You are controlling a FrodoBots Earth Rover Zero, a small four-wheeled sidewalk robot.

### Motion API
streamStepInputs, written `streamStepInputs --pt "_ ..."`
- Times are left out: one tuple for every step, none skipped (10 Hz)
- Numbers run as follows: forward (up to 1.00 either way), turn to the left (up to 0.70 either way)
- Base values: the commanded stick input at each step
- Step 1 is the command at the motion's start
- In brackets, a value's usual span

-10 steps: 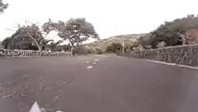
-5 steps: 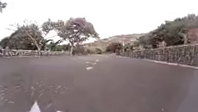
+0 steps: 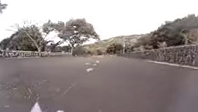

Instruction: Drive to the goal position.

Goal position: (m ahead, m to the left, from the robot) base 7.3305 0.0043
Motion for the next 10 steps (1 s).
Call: streamStepInputs --pt "0.5 -0.25" --pt "0.5 -0.5" --pt "0.5 -0.5" --pt "0.5 -0.5" --pt "0.5 -0.5" --pt "0.5 -0.5" --pt "0.5 -0.5" --pt "0.5 -0.5" --pt "0.5 -0.41" --pt "0.5 -0.19"
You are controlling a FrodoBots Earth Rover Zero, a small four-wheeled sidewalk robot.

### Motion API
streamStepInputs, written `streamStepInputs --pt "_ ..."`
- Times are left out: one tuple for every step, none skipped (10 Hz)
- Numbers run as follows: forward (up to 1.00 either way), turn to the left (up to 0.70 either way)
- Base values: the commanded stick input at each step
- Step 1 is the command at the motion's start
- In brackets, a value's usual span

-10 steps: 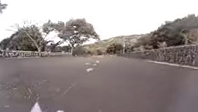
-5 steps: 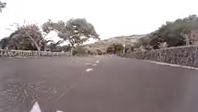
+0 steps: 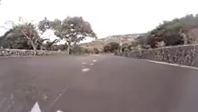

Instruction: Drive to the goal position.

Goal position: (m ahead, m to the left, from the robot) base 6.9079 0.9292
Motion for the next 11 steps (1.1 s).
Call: streamStepInputs --pt "0.5 0.0" --pt "0.5 0.0" --pt "0.5 0.0" --pt "0.5 0.0" --pt "0.5 0.0" --pt "0.5 0.0" --pt "0.56 0.0" --pt "0.63 0.0" --pt "0.7 0.0" --pt "0.7 0.0" --pt "0.7 0.0"
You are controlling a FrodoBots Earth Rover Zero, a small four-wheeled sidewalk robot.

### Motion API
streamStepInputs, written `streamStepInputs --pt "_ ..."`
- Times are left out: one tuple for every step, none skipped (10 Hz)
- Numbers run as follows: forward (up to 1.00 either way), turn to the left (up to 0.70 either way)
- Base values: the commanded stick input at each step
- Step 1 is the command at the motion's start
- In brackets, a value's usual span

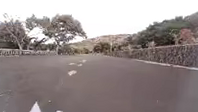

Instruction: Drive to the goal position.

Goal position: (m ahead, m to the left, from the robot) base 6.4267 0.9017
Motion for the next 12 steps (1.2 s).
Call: streamStepInputs --pt "0.7 0.0" --pt "0.7 0.0" --pt "0.7 0.0" --pt "0.7 0.0" --pt "0.7 0.0" --pt "0.7 0.0" --pt "0.7 0.0" --pt "0.7 0.0" --pt "0.7 0.0" --pt "0.7 0.0" --pt "0.7 0.0" --pt "0.7 0.0"
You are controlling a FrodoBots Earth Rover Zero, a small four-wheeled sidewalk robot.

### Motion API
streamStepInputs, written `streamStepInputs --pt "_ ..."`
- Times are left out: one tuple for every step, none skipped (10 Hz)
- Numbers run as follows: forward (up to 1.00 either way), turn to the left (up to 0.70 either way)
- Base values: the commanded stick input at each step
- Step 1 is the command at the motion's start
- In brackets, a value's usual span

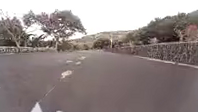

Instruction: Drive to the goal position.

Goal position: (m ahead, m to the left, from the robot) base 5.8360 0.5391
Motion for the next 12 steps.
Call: streamStepInputs --pt "0.7 0.0" --pt "0.7 0.0" --pt "0.7 0.0" --pt "0.7 0.0" --pt "0.7 0.0" --pt "0.7 0.0" --pt "0.7 0.0" --pt "0.7 0.0" --pt "0.7 0.0" --pt "0.7 0.0" --pt "0.7 0.0" --pt "0.7 0.0"
